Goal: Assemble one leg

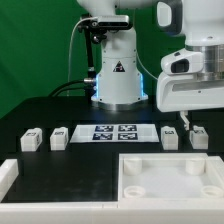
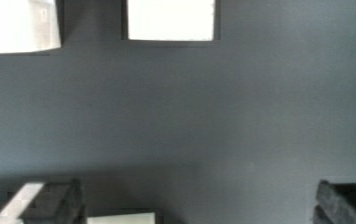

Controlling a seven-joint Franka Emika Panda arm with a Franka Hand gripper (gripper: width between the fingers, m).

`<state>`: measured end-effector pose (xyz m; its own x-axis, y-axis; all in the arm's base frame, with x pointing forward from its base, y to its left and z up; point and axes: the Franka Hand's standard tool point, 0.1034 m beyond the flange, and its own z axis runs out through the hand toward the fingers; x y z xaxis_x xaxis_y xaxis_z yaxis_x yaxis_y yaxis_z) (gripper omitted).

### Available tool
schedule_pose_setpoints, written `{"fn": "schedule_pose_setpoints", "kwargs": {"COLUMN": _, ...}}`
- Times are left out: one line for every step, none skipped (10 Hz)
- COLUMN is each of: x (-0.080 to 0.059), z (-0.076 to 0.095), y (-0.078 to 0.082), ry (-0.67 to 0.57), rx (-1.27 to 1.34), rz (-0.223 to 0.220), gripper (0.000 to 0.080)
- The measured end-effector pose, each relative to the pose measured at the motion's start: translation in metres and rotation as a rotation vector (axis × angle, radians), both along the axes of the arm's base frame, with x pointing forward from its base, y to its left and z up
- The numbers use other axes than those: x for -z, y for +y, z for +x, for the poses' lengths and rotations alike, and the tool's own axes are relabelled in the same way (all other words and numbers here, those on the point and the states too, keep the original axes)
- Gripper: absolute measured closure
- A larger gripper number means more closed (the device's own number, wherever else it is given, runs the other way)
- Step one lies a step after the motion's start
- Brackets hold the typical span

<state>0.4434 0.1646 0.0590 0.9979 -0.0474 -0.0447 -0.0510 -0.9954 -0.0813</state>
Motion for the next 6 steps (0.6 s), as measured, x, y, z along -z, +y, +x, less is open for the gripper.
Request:
{"fn": "schedule_pose_setpoints", "kwargs": {"x": 0.0, "z": -0.002, "y": -0.002, "ry": 0.033, "rx": -0.003, "rz": -0.005, "gripper": 0.0151}}
{"fn": "schedule_pose_setpoints", "kwargs": {"x": 0.001, "z": -0.003, "y": -0.003, "ry": 0.069, "rx": -0.015, "rz": -0.009, "gripper": 0.0151}}
{"fn": "schedule_pose_setpoints", "kwargs": {"x": 0.002, "z": -0.009, "y": -0.005, "ry": 0.16, "rx": -0.021, "rz": -0.018, "gripper": 0.0151}}
{"fn": "schedule_pose_setpoints", "kwargs": {"x": 0.008, "z": -0.018, "y": -0.004, "ry": 0.268, "rx": -0.026, "rz": -0.032, "gripper": 0.0151}}
{"fn": "schedule_pose_setpoints", "kwargs": {"x": 0.017, "z": -0.022, "y": -0.003, "ry": 0.336, "rx": -0.023, "rz": -0.037, "gripper": 0.0151}}
{"fn": "schedule_pose_setpoints", "kwargs": {"x": 0.019, "z": -0.034, "y": -0.004, "ry": 0.447, "rx": -0.02, "rz": -0.049, "gripper": 0.0151}}
